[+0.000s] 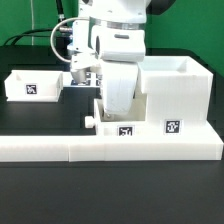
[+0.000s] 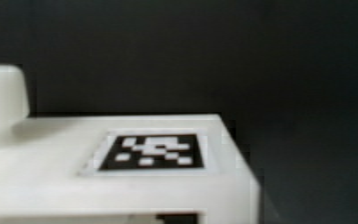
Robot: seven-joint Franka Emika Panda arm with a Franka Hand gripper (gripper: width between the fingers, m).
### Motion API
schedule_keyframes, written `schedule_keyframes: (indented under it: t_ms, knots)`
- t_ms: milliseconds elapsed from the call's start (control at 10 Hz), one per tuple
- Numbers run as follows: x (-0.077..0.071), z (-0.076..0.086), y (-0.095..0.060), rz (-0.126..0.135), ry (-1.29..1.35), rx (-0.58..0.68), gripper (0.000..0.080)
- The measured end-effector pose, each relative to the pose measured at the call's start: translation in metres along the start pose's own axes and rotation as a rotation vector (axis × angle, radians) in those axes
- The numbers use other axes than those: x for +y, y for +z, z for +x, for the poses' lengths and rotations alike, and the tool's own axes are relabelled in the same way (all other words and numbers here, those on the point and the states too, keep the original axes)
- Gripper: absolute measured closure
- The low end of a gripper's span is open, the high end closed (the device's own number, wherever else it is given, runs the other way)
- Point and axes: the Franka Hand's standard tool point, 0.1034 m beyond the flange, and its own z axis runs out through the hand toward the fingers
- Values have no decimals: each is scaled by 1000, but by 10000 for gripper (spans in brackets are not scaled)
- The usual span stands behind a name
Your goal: Assemble drawer
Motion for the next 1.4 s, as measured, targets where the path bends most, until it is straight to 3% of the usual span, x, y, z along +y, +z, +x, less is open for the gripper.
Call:
schedule_keyframes:
  t_ms: [500, 800, 900, 1000, 1100, 1400]
  knots:
    - [-1, -1, 1, 3, 54, -1, 757]
    - [1, 0, -6, 0, 86, -2, 374]
    - [3, 1, -13, -3, 100, -3, 374]
    - [4, 1, -21, 6, 100, -8, 211]
    - [5, -2, -29, 18, 103, -14, 169]
    - [6, -22, -48, 36, 87, -27, 153]
